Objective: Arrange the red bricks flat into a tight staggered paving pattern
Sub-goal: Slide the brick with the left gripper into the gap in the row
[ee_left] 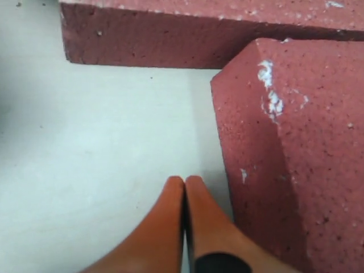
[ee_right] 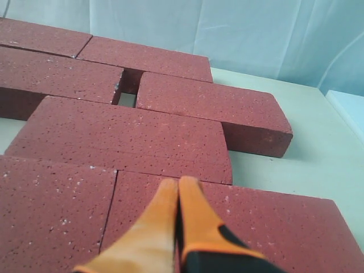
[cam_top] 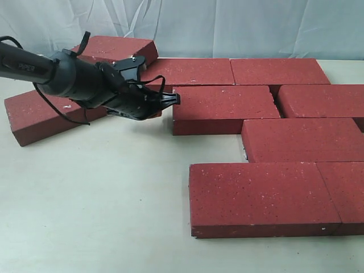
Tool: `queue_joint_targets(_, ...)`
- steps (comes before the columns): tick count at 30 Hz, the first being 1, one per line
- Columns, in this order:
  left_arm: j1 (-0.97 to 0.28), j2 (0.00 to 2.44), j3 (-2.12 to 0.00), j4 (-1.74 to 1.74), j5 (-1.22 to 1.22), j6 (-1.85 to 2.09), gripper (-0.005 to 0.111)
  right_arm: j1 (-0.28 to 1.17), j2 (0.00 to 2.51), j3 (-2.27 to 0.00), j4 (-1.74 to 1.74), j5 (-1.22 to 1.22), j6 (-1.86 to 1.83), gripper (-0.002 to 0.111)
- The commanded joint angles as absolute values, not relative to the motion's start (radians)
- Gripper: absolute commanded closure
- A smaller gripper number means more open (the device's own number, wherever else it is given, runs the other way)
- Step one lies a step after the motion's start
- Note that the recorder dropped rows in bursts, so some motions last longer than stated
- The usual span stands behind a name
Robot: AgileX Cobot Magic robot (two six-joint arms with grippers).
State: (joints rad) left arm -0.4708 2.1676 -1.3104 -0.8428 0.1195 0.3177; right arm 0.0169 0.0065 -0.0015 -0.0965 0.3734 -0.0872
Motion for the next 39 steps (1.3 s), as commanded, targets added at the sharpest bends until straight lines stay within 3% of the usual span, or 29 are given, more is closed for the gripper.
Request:
queue_joint_targets(1, -0.495, 2.199, -1.36, -0.867, 0.141, 0.314, 0.107, 0.013, 0.0, 0.0, -0.096, 0.365, -0.089, 0.109)
queue_joint_targets(22, -0.564, 2.263, -1.464, -0.889, 0.166, 0.314, 0.107, 0.013, 0.0, 0.0, -0.096, 0.363, -0.089, 0.109)
queue_joint_targets(39, -0.445, 2.137, -1.448, -0.674, 0.455, 0.315, 0.107, 0.013, 0.0, 0.0, -0.096, 0.365, -0.089, 0.109)
